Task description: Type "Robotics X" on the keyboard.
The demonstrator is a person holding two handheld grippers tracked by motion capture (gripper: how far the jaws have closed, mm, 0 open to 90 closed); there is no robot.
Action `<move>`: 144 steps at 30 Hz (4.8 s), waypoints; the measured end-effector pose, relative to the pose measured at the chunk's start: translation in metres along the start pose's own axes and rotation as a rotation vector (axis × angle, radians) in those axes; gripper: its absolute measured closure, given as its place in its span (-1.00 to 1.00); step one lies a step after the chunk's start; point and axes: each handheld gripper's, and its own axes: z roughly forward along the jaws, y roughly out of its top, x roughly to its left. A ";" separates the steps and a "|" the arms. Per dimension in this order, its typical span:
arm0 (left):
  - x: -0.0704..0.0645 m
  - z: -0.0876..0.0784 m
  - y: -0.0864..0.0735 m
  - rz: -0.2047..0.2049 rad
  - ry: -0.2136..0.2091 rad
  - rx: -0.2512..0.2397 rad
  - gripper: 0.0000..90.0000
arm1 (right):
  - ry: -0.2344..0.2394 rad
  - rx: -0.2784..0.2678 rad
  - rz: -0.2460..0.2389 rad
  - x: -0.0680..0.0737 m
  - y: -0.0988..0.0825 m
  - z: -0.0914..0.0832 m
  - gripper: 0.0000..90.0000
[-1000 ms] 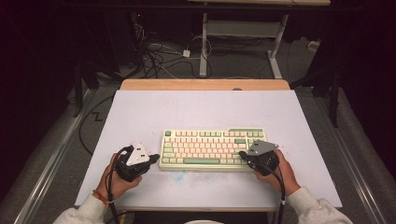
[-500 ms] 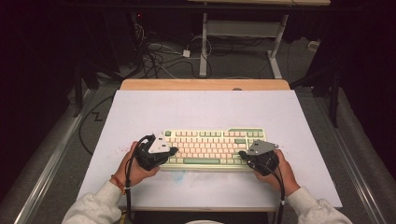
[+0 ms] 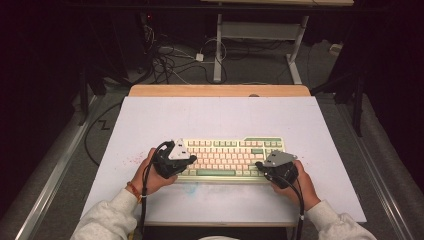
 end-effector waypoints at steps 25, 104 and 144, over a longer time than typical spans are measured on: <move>-0.001 0.029 0.016 0.019 -0.039 0.031 0.95 | -0.001 -0.008 -0.001 0.000 -0.001 0.000 1.00; 0.000 0.018 0.006 0.031 0.052 -0.009 0.57 | -0.004 -0.032 -0.005 -0.001 0.003 -0.006 0.94; -0.017 0.005 0.003 0.068 0.217 -0.125 -0.57 | -0.134 -0.195 0.021 0.004 0.017 -0.015 -0.54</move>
